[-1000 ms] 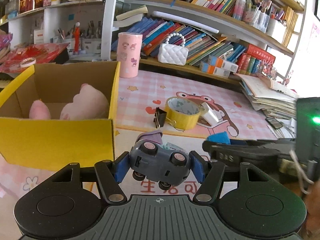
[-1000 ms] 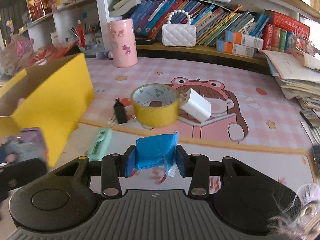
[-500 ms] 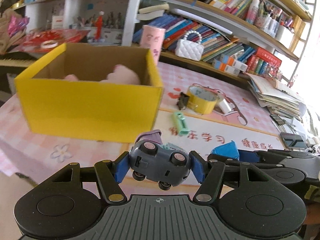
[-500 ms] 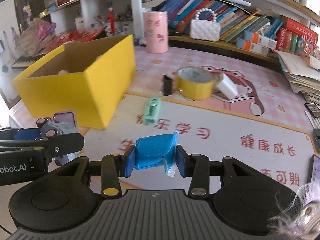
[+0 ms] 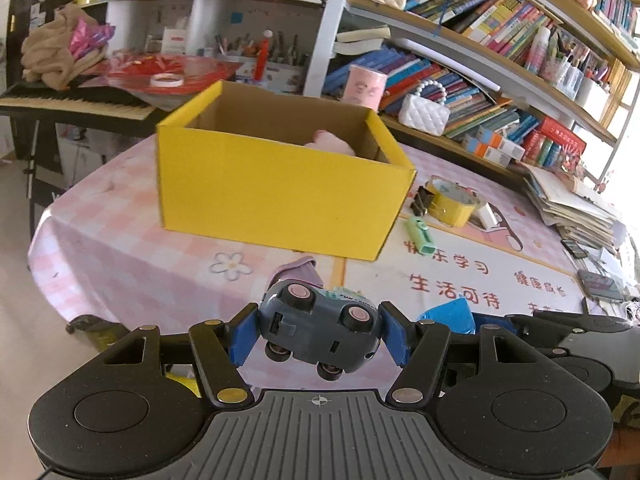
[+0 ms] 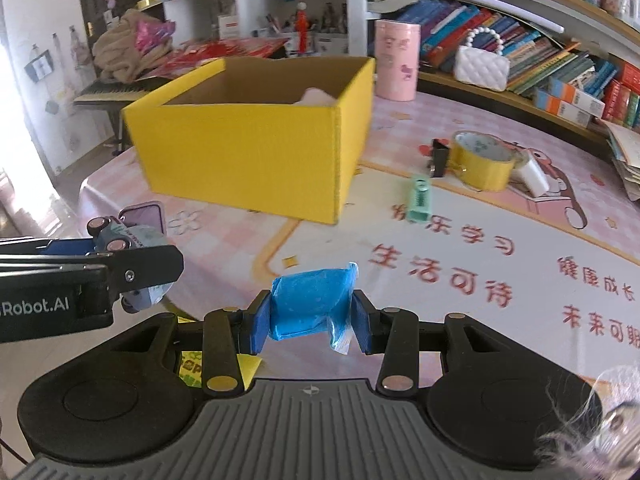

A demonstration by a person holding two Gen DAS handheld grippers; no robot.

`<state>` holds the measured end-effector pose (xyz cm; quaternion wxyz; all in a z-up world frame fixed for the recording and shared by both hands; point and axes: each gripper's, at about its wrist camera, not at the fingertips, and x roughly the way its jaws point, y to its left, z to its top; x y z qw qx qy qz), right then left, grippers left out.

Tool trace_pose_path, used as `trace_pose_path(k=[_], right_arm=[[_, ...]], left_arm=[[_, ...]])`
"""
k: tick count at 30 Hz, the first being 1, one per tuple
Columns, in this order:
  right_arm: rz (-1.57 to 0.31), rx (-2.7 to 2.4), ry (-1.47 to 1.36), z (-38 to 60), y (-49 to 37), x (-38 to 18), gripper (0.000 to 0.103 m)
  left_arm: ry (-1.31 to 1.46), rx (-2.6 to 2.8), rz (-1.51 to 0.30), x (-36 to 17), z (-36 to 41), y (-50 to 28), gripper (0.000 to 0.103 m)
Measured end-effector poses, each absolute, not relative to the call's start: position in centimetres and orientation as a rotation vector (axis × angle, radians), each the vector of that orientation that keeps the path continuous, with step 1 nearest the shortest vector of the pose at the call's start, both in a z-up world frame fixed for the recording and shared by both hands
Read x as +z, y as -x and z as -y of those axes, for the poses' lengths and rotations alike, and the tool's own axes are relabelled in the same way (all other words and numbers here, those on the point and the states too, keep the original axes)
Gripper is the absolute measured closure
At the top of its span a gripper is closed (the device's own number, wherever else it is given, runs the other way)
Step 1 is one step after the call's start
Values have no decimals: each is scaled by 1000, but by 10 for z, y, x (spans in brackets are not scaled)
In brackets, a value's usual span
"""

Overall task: Organize objects
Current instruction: 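Carry the grey car and blue block over the yellow box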

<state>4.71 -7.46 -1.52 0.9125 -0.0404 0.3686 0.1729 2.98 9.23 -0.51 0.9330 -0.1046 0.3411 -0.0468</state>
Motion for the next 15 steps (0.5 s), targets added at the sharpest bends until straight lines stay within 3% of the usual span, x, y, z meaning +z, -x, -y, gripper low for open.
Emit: trace_pose_path(k=[15], right_arm=[[-736,370,93,38,-20,-11,64]], left_arm=[[214,-100,-664,0,-129,-5,39]])
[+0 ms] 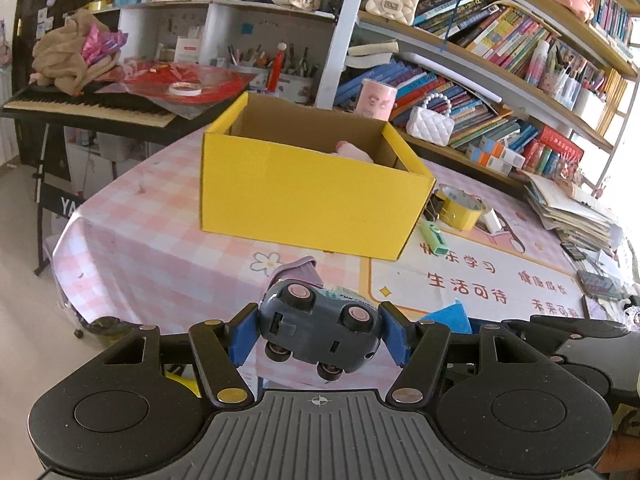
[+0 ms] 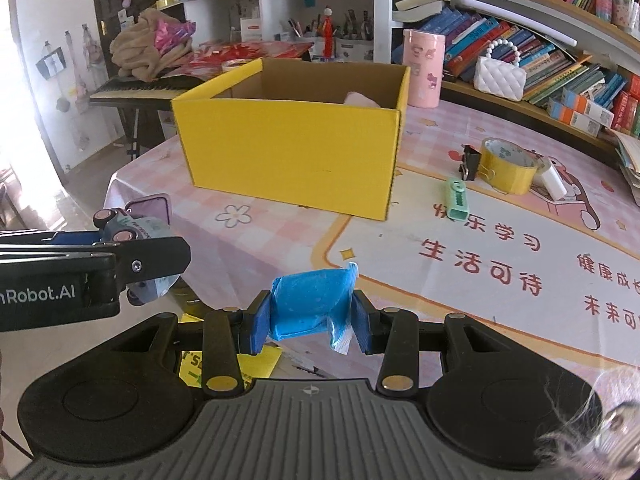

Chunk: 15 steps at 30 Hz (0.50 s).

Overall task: Organize objects
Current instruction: 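Carry the grey car and blue block over the yellow box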

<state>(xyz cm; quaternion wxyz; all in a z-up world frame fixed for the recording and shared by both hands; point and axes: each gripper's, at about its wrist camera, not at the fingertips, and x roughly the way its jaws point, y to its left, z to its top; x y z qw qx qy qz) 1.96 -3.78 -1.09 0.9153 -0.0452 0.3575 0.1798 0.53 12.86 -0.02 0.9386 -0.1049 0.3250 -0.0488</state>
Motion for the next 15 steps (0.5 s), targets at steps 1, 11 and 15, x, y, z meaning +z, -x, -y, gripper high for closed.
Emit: trace_pose_path(k=[1,11,15], right_arm=[[-731,369,94,35,-18,-10,64],[-643,355,121,20,-23,9,64],[-580,342,123,18,-39,28,64]], left_arm=[[214,-99,-660,0,-131,-5,39],[179,-98,-562,22,-149,-12,39],[169,-97,-499,41,-153,-30,39]])
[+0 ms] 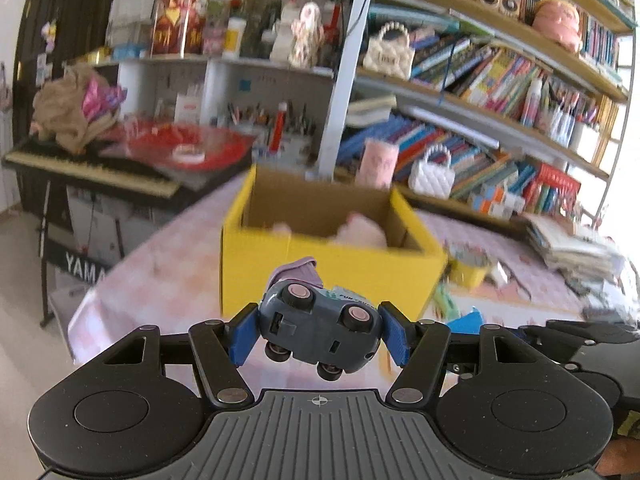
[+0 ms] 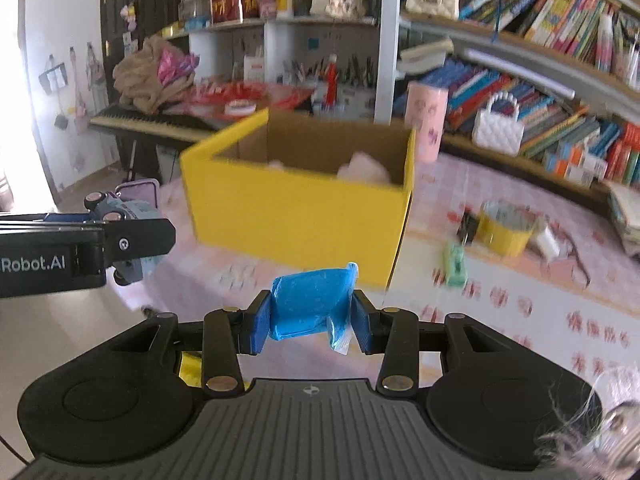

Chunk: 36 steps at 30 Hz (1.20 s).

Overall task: Organize objects
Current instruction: 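Carry the grey car and blue block over the yellow box, then lower the car and blue block into the box and open both grippers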

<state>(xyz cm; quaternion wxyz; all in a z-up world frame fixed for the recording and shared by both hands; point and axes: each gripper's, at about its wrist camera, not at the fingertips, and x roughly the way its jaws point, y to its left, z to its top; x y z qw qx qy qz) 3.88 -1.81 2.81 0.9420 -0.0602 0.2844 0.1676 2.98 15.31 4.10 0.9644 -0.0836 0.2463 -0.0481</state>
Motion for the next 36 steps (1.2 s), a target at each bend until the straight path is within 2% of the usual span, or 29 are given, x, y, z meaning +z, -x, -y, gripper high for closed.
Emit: trace_pose_path(k=[11,22,36], right_arm=[[-429,314,133,24,-118,68,64],[-489,395,220,15,-183,40,64],[-597,507,241,1,-225,11,64]], left_arm=[[147,-60,-382,74,-143,-105,39],[131,3,-483,44,-125,-170,39],[99,73,-573,22,-124,-193,39]])
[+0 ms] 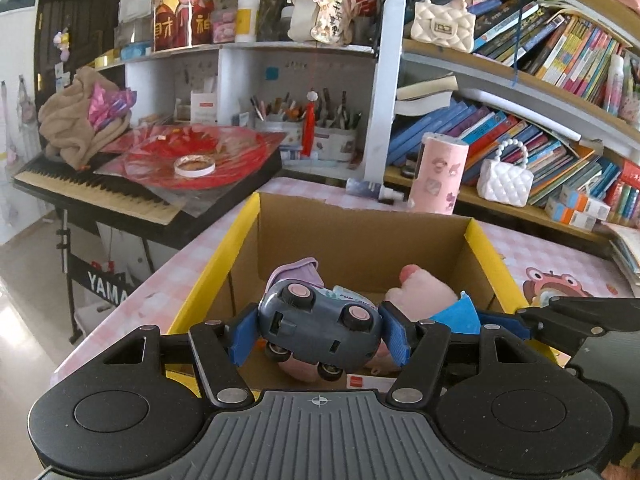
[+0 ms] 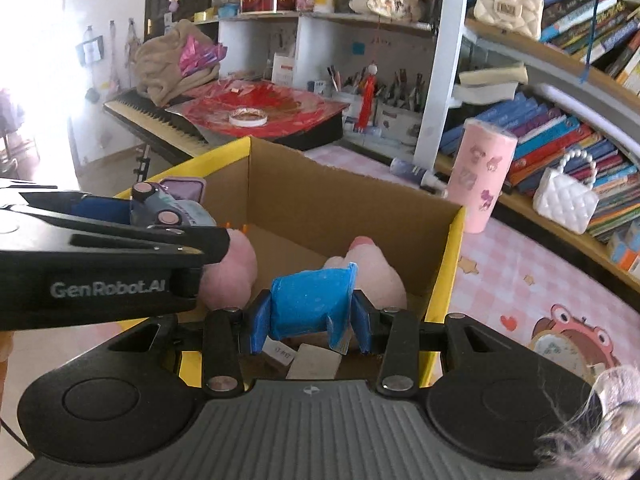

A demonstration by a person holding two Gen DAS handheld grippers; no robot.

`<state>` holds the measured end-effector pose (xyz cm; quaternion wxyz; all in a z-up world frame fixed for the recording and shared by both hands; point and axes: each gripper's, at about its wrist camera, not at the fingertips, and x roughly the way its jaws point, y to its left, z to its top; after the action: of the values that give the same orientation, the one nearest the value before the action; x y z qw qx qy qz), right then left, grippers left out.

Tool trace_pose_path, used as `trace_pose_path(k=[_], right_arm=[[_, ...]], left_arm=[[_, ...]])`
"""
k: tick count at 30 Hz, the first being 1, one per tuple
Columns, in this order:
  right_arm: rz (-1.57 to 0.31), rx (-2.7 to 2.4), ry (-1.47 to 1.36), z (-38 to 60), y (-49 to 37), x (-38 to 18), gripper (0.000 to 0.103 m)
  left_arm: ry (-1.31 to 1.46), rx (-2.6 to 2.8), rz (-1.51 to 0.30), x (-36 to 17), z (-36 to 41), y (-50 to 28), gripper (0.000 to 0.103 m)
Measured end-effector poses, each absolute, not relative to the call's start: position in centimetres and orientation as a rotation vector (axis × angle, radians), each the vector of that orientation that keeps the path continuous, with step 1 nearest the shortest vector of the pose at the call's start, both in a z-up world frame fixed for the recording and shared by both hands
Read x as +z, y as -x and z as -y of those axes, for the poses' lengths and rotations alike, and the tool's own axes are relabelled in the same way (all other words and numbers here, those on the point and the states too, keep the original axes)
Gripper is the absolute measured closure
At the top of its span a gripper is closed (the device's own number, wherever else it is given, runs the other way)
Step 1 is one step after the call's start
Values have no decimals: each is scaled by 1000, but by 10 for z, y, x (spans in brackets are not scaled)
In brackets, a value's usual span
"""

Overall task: Organize objects
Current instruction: 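Lower the car and blue block into the box and open both grippers, then withdraw both grippers from the box toward the remaining table items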

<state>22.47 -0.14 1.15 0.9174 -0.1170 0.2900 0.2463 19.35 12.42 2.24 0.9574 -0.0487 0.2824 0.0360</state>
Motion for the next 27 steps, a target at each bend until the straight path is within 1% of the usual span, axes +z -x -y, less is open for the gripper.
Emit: trace_pose_path(k=[4,5,7,8,16,24,27], right_arm=[[-612,528,214,3,-230,10,62],[-613,526,213,3,-230,10,58],[-614,513,213,4,-229,10,52],[-612,512,209,5,-228,11,52],[-556,474,146,22,-210,32,51],[-489,410,108,41,-182,52,51],[-482,385,111,45,-168,53,46]], left_arm=[[91,79,-588,20,-124,-198,38],[86,82,-588,19,-123,-198,35],[80,90,-576,21,-123,-196,26],[78,88,-563,24,-122,-195,24],[83,56,-458,50,-117,-171,21],[98,36,-403,64,-115,-134,17],[113,46,-404,63,-120,-118,14]])
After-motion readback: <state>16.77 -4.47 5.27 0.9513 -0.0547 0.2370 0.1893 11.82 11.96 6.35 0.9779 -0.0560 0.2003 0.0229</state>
